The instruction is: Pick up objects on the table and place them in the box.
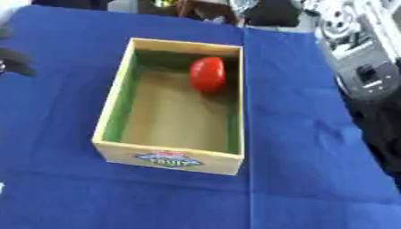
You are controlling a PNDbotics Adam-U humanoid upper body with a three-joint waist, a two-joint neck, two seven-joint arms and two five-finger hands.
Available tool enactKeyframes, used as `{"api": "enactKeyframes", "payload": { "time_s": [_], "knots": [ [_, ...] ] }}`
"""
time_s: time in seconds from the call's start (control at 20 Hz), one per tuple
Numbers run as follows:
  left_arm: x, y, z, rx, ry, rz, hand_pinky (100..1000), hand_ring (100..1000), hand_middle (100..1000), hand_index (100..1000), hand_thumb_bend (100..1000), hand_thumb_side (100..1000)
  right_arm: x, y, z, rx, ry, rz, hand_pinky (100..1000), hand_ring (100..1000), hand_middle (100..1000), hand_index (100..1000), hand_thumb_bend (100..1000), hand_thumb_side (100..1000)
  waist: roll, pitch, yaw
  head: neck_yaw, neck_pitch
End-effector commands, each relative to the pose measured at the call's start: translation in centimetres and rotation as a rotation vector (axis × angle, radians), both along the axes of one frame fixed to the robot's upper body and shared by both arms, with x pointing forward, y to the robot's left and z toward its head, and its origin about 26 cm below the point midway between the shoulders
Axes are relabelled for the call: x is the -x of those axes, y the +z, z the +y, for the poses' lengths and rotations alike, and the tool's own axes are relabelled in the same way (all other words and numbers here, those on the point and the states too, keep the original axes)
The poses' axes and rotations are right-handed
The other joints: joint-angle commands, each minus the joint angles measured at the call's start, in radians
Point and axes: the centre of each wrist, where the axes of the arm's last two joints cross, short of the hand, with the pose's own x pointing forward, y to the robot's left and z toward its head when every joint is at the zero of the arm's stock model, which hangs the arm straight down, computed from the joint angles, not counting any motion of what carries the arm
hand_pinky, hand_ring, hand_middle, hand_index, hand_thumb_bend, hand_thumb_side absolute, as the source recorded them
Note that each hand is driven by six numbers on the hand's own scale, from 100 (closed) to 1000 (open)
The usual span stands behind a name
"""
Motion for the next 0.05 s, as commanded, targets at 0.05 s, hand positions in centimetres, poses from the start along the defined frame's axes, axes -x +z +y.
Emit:
{"api": "enactKeyframes", "payload": {
  "time_s": [0.05],
  "knots": [
    [0.33,0.58,0.34,-0.006,0.014,-0.024,491,546,640,847,100,906,2.43,1.93,-1.72,-0.056,0.005,-0.108,718,815,816,847,100,587,0.01,-0.026,-0.005,0.008,0.001]
  ]
}}
